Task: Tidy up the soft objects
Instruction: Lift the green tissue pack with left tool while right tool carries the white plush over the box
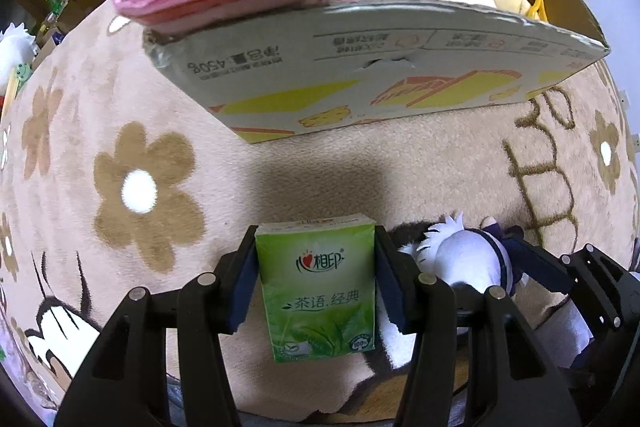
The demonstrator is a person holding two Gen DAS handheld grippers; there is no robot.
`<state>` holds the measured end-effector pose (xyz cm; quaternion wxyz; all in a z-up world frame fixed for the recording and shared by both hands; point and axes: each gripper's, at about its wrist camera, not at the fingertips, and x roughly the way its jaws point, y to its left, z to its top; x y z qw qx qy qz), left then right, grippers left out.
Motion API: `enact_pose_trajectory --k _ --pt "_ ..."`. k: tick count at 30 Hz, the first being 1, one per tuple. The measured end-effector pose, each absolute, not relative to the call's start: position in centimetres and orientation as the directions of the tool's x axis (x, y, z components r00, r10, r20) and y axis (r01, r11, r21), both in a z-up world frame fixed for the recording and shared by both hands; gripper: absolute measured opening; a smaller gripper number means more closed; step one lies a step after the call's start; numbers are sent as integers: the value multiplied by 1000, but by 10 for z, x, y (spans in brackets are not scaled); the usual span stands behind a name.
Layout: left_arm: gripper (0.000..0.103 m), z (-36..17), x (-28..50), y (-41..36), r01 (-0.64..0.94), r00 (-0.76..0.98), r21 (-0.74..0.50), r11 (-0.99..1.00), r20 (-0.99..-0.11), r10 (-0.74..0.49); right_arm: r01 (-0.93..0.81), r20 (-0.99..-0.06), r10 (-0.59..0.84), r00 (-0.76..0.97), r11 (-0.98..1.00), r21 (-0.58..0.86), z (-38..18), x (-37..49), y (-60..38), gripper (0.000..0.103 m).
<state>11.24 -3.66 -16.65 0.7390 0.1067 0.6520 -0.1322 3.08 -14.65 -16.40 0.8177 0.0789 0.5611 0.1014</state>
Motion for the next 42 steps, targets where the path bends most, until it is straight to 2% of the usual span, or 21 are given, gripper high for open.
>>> enact_pose_trajectory --k 4,14,29,35,42 --pt "52 -152 110 -43 326 137 -18 945 -988 -66 -61 -893 256 371 966 251 -158 29 -151 41" --pt "52 -120 100 -34 296 235 -23 955 -967 -96 -3 -859 213 465 971 239 -137 25 -168 41" --pt "52 -72 92 -9 260 428 9 966 -897 -107 1 -758 213 616 963 271 -93 14 -175 41" --pt "52 -50 86 -5 239 526 3 971 -841 -127 2 -691 198 696 961 277 -66 6 -183 41" --pt "52 -19 78 0 224 659 -15 974 -734 -163 -6 -595 177 784 961 277 -32 0 -190 41"
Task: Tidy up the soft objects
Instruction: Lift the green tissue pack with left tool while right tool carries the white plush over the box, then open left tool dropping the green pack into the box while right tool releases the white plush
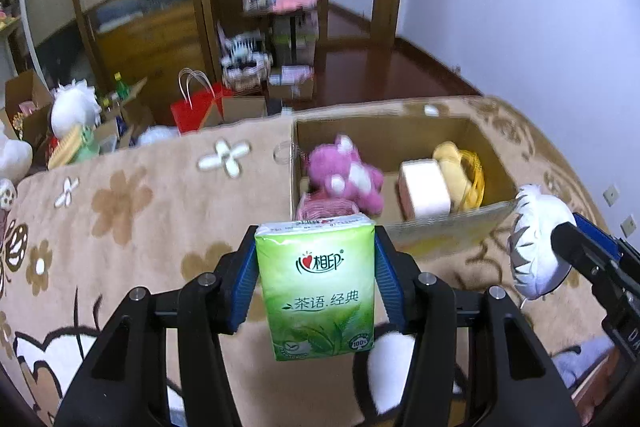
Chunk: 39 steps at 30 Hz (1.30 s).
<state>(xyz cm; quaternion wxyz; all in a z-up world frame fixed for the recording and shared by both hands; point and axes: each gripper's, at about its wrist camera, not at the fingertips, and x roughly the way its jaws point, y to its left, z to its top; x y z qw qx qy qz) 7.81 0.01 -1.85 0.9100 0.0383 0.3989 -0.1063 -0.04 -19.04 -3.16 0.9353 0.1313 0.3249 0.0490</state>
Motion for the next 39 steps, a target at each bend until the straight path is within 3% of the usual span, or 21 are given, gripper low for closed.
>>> enact_pose_trajectory --k 18,39 --pt "52 9 113 -18 202 792 18 979 -592 -152 -15 -489 123 864 975 220 -5 49 -200 41" --pt "53 -28 158 -53 286 747 54 957 -637 -187 -29 -542 114 833 986 164 -35 93 -197 43"
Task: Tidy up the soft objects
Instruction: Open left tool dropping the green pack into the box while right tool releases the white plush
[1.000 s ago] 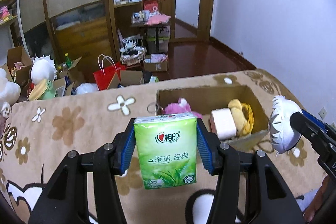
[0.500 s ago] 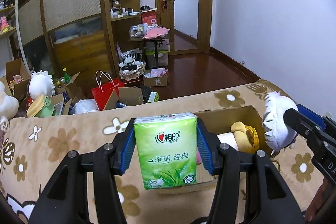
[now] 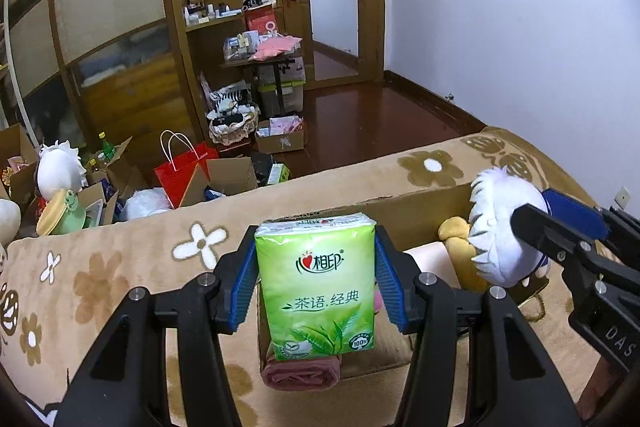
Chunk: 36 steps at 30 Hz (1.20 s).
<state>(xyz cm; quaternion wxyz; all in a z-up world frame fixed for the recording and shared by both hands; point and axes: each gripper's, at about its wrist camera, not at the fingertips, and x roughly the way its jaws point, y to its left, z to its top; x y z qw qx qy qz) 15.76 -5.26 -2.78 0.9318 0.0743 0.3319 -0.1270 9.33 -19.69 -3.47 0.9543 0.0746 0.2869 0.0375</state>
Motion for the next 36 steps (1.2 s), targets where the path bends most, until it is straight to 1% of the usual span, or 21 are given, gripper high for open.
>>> enact_pose_trajectory --k 8,14,16,17,18,19,22,26,27,29,30,33,35,36 --pt "53 -45 166 -58 316 703 44 948 -682 -203 -27 -576 121 809 985 168 -52 108 -197 43" --pt "53 -55 169 -60 325 689 53 944 -697 -198 -27 -598 138 790 981 191 -61 113 -200 45" --pt "56 -56 170 -60 324 687 54 945 -700 -196 -27 -603 148 784 978 206 -63 115 -202 46" --pt "59 -56 170 -59 322 685 55 945 -702 -192 -26 -605 150 782 978 209 -64 115 -202 47" --pt "64 -56 170 -58 320 683 55 946 -705 -190 -23 -607 151 780 977 213 -64 115 -202 48" --pt "66 -56 170 -58 318 682 54 946 -707 -189 -21 -606 153 781 975 220 -64 114 -204 48" --pt "69 -55 168 -55 316 679 55 947 -710 -185 -11 -595 148 790 974 227 -61 111 -206 48" --pt "79 -51 162 -52 313 679 55 948 -711 -182 0 -591 140 795 973 231 -55 106 -209 48" --pt "79 -49 159 -50 309 684 56 949 -707 -181 3 -590 138 796 973 231 -53 104 -210 49" --pt "82 -45 154 -47 309 686 58 949 -704 -181 9 -589 130 798 974 227 -49 99 -211 59" --pt "84 -43 152 -46 308 687 58 950 -704 -180 13 -586 125 801 974 226 -46 96 -212 60" --pt "91 -34 142 -42 298 701 55 953 -690 -179 23 -582 111 806 976 218 -39 88 -213 70" --pt "92 -29 134 -39 295 712 59 954 -679 -178 31 -577 98 811 977 211 -34 81 -214 81" --pt "93 -26 130 -38 296 716 63 953 -676 -177 34 -572 93 815 978 207 -31 76 -215 83"
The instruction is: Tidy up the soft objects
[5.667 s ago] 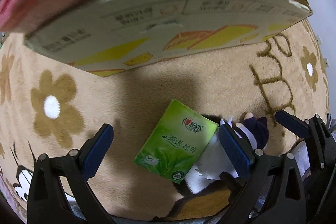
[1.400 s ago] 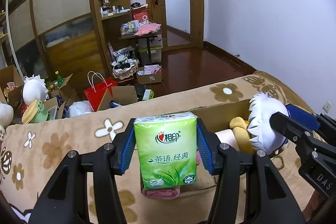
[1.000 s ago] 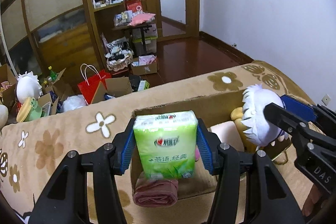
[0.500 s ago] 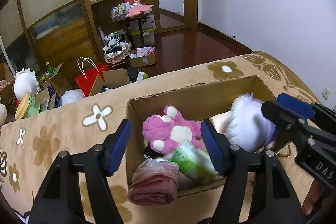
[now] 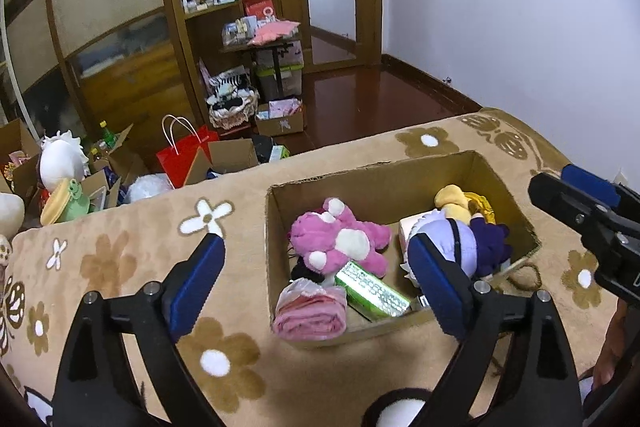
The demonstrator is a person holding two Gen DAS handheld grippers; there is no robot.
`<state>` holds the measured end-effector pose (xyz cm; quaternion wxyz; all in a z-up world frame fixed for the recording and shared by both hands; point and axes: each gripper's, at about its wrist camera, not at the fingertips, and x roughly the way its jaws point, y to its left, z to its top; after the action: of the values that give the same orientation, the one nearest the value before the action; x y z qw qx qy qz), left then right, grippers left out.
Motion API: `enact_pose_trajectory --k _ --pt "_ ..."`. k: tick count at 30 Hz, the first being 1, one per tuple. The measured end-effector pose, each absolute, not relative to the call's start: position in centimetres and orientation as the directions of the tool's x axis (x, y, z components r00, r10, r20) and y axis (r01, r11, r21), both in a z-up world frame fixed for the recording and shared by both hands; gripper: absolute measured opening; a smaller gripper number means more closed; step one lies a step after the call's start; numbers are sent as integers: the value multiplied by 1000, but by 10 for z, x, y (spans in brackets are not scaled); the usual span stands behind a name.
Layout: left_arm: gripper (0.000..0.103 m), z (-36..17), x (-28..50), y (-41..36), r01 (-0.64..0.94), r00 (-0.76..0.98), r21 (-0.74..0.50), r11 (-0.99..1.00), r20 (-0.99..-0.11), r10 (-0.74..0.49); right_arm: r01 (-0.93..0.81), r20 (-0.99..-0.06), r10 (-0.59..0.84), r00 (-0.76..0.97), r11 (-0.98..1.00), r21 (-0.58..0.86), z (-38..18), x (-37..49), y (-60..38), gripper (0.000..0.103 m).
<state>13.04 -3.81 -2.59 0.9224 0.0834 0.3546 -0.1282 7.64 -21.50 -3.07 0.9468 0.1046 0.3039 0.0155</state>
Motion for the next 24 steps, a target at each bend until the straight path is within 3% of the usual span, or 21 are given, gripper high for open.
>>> enact_pose_trajectory --k 7,24 --pt "100 -6 99 -32 286 753 90 954 -636 -165 50 -551 60 832 982 181 -12 47 -216 103" --pt "101 27 42 -6 242 795 88 966 -589 -146 57 -539 16 842 991 119 9 -20 -211 103"
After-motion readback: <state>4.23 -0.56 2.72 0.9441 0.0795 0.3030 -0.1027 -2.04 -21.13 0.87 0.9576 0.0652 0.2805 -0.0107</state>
